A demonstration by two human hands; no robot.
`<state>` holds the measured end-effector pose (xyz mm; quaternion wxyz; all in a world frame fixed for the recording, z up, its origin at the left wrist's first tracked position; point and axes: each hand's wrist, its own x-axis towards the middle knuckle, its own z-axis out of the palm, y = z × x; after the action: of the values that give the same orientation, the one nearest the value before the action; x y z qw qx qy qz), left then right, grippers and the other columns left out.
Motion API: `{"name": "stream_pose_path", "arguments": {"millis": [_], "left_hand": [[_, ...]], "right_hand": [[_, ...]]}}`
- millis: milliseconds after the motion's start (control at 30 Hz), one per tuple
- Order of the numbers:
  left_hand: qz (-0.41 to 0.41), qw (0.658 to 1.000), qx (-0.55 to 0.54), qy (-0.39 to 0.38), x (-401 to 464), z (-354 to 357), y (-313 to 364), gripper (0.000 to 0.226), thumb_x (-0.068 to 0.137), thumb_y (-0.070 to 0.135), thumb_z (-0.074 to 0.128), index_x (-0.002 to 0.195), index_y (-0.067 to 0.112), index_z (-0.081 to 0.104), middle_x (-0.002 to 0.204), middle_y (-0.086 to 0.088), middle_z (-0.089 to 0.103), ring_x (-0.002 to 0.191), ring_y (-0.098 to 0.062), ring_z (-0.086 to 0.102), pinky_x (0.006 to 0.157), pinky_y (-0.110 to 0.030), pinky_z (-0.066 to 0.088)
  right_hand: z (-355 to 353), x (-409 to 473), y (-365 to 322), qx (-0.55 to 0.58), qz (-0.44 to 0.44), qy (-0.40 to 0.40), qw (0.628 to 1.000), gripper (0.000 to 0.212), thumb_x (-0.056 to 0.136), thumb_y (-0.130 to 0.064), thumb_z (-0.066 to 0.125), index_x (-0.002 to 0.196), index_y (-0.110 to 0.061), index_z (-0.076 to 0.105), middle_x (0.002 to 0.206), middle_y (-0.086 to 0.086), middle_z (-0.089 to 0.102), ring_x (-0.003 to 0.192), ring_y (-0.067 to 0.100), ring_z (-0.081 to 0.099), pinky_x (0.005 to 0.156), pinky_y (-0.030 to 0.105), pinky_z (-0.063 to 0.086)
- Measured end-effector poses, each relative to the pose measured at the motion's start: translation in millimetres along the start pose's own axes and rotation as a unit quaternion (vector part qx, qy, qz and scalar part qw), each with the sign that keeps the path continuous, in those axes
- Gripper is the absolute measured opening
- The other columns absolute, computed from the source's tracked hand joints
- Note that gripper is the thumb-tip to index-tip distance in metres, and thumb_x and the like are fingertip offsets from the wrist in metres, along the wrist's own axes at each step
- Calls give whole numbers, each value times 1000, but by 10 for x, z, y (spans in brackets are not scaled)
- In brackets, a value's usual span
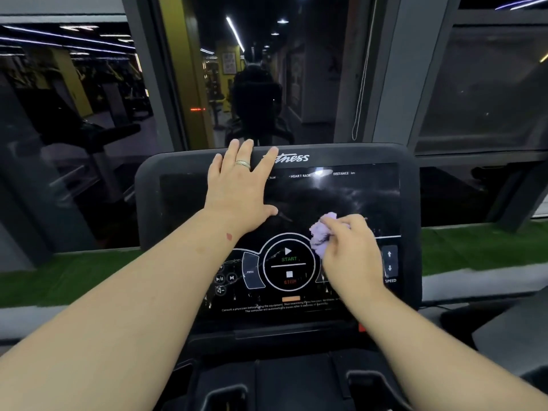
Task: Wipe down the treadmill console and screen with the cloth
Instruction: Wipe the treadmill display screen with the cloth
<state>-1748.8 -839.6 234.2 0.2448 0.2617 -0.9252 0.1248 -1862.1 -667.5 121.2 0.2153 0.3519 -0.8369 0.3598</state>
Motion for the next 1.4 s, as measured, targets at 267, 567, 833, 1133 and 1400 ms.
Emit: {"name": "stream_pose_path", "arguments": {"millis": [267, 567, 833, 1133, 1400], "left_hand": [[40, 999, -13, -12, -24, -25, -185, 114, 78, 60, 77, 160, 38, 2, 170, -5, -2, 157, -27, -6, 125, -48, 6], [-14, 1000, -21, -10, -153, -65, -647, 124, 70, 65, 80, 160, 39, -1, 169, -15, -2, 156, -33, -6, 126, -50, 3], [-23, 999, -22, 20, -220, -41, -894, 124, 64, 75, 77, 160, 38, 8, 163, -12, 20, 154, -34, 8, 125, -50, 7], [-16, 999, -16, 36, -215, 51, -915, 123, 66, 78, 74, 160, 37, 6, 164, -12, 19, 155, -33, 7, 125, -50, 6], [-1, 999, -29, 31, -223, 28, -984, 120, 69, 76, 73, 160, 38, 5, 165, -8, 17, 155, -31, 5, 125, -49, 5]], "right_hand": [[66, -110, -191, -16, -147, -74, 986, 28, 82, -25, 41, 93, -31, 65, 98, -8, 58, 82, 20, 58, 66, 35, 55], [210, -216, -337, -33, -177, -77, 981, 27, 82, -16, 49, 97, -30, 66, 99, -4, 56, 82, 24, 56, 70, 32, 53], [403, -496, -676, -10, -147, -97, 984, 25, 79, -13, 50, 92, -30, 62, 97, -10, 52, 83, 18, 57, 68, 33, 53], [520, -597, -923, 13, -26, -17, 999, 39, 83, -11, 49, 112, -24, 71, 97, 2, 54, 79, 29, 58, 61, 35, 49], [663, -547, -1114, -39, -40, -28, 998, 36, 88, -11, 52, 117, -26, 67, 102, 2, 57, 84, 27, 56, 66, 36, 52]]}}
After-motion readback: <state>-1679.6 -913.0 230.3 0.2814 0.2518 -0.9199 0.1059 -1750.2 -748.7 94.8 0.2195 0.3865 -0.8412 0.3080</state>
